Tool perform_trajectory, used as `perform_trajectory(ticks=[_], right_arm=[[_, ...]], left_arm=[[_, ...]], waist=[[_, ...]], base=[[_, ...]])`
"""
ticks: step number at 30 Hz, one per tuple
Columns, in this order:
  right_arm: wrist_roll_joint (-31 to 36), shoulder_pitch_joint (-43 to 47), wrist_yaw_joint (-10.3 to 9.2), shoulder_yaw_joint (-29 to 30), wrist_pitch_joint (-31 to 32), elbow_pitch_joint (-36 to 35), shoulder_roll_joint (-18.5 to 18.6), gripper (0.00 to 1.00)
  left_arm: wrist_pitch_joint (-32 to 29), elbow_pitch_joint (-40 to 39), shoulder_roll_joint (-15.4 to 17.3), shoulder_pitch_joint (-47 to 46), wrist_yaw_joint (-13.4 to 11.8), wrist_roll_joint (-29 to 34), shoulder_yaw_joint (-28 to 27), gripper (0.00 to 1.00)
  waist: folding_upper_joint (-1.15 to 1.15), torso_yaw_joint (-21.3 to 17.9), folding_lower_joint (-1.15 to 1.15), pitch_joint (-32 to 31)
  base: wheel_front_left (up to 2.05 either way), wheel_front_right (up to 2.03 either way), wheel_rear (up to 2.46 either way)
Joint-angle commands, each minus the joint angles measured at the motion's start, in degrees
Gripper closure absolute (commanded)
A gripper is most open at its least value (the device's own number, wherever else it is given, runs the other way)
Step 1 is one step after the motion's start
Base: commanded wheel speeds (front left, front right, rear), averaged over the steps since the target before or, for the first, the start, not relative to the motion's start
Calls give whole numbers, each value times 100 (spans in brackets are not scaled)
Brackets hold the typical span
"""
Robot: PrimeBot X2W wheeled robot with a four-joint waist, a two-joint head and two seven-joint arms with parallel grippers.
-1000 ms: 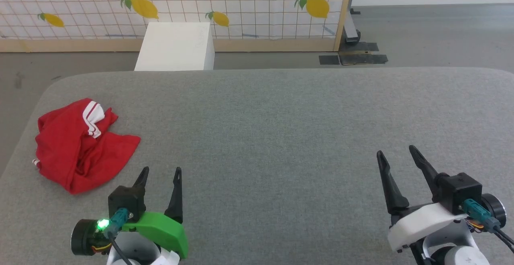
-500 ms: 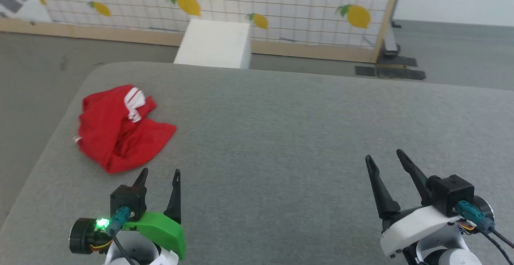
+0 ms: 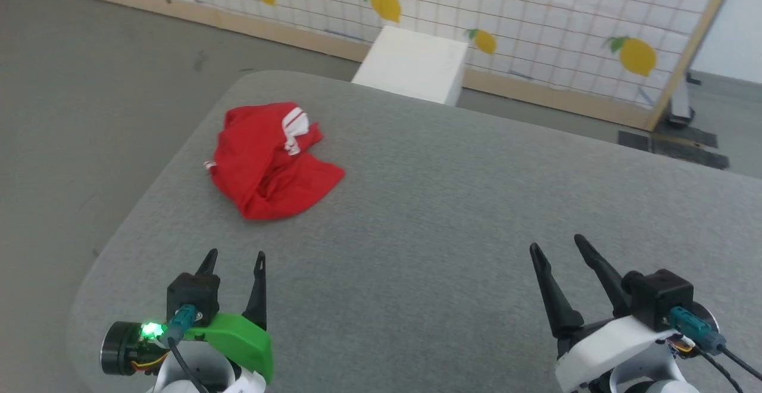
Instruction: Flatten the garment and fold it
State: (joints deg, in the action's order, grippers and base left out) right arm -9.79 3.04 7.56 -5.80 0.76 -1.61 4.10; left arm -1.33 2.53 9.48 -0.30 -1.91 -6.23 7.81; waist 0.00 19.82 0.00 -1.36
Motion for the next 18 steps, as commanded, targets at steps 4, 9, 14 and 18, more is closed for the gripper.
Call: perform_trajectory(ticks=[4,9,14,18], right_arm=[[-43,95,-8,8,13,-38,-22,0],[-52,121,-8,1,13,-45,-37,0],[-68,142,-8,-13,-5,-32,-54,0],[-77,137,-8,-35,-13,-11,-63,0]], left_arm=[[66,-20,55,-100,-37,40,26,0],[53,3,64,-115,-59,22,48,0],[63,1,97,-133,-78,29,68,0],[49,1,123,-153,-82,19,86,0]], waist=[[0,275,0,12],[0,403,0,10],[0,516,0,0],[0,594,0,-16]], base=[[0,0,0],[0,0,0],[0,0,0],[0,0,0]])
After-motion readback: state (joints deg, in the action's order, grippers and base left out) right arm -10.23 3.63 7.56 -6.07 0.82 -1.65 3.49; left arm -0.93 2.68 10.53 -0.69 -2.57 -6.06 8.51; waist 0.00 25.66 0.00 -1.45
